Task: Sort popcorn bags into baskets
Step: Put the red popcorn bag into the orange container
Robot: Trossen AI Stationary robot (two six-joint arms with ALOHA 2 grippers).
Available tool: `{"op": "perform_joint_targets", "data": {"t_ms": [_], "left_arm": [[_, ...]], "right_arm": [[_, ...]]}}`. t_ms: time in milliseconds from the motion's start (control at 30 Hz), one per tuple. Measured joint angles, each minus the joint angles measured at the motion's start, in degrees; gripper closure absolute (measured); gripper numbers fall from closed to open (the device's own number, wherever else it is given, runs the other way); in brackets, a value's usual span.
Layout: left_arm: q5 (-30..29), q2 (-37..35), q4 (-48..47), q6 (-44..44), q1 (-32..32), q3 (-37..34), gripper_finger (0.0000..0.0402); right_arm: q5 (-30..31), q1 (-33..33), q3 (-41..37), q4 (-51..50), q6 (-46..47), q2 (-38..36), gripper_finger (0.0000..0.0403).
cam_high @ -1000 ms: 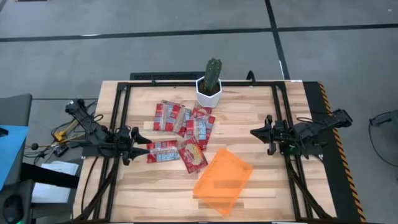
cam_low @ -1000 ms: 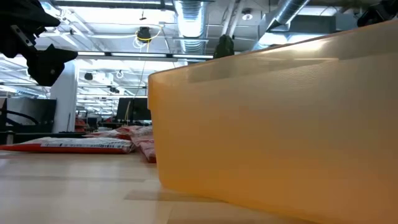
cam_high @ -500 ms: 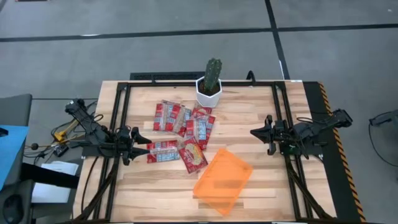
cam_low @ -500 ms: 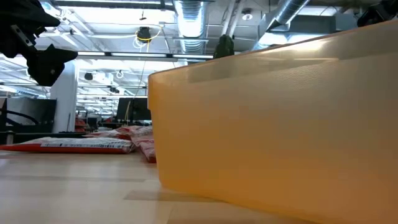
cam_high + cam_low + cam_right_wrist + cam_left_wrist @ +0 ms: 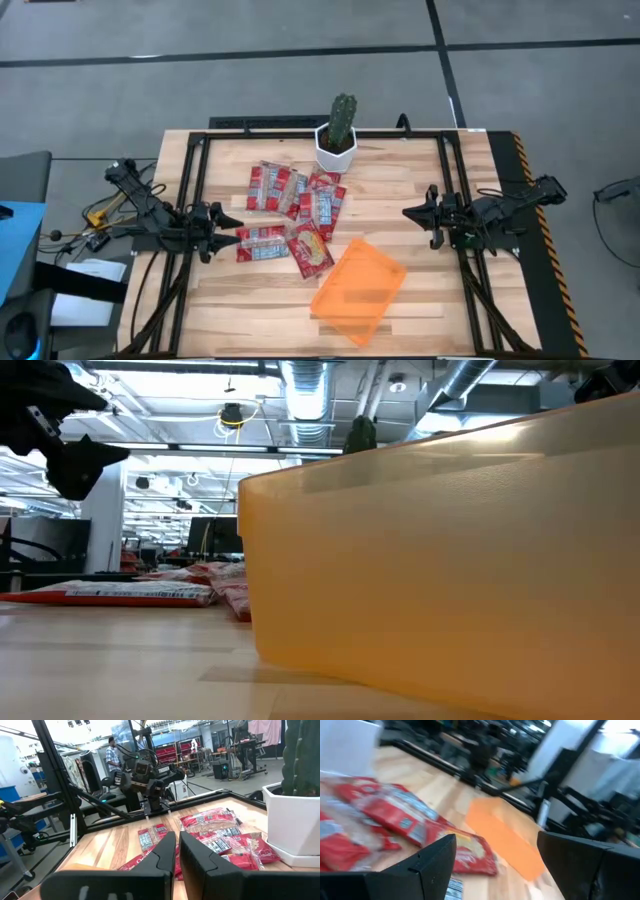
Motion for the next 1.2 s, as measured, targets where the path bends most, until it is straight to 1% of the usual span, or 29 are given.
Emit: {"op": "perform_joint_targets", "data": {"t_ms": [100, 200, 300, 433, 533, 600, 667, 800, 867, 967, 1067, 1200], "left_arm": [[-3.0, 0.0, 1.1, -1.0, 0.0, 0.0, 0.0131], [-4.7, 0.0, 0.7, -5.9, 0.0, 0.0, 0.0131], [-8.3, 0.0, 0.2, -9.8, 0.0, 0.0, 0.0131], [-13.6, 0.0, 0.6, -10.2, 0.0, 0.0, 0.0131], [-20.1, 0.0, 4.7, -13.6, 0.0, 0.0, 0.0131], [-22.7, 0.0, 8.7, -15.5, 0.0, 0.0, 0.0131], [-24.0, 0.0, 13.3, -15.8, 0.4, 0.0, 0.0131], [-23.4, 0.0, 24.5, -11.6, 3.1, 0.0, 0.0131], [-22.3, 0.0, 27.5, -8.8, 4.9, 0.6, 0.0131], [-21.2, 0.1, 27.2, -7.6, 7.3, 2.8, 0.0131], [-19.9, 1.2, 23.8, -7.5, 9.1, 6.5, 0.0131], [-18.2, 5.9, 18.3, -9.5, 10.8, 13.6, 0.0131]], "right_arm": [[0.0, 0.0, 0.0, 0.0, 0.0, 0.0, 0.0353], [0.0, 0.0, 0.0, 0.0, 0.0, 0.0, 0.0353], [0.0, 0.0, 0.0, 0.0, 0.0, 0.0, 0.0353], [0.0, 0.0, 0.0, 0.0, 0.0, 0.0, 0.0353], [0.0, 0.0, 0.0, 0.0, 0.0, 0.0, 0.0353], [0.0, 0.0, 0.0, 0.0, 0.0, 0.0, 0.0353], [0.0, 0.0, 0.0, 0.0, 0.0, 0.0, 0.0353], [0.0, 0.0, 0.0, 0.0, 0.0, 0.0, 0.0353], [0.0, 0.0, 0.0, 0.0, 0.0, 0.0, 0.0353], [0.0, 0.0, 0.0, 0.0, 0.0, 0.0, 0.0353], [0.2, 0.0, 0.0, 0.0, 0.0, 0.0, 0.0353], [0.2, 0.0, 0.0, 0.0, 0.0, 0.0, 0.0353]]}}
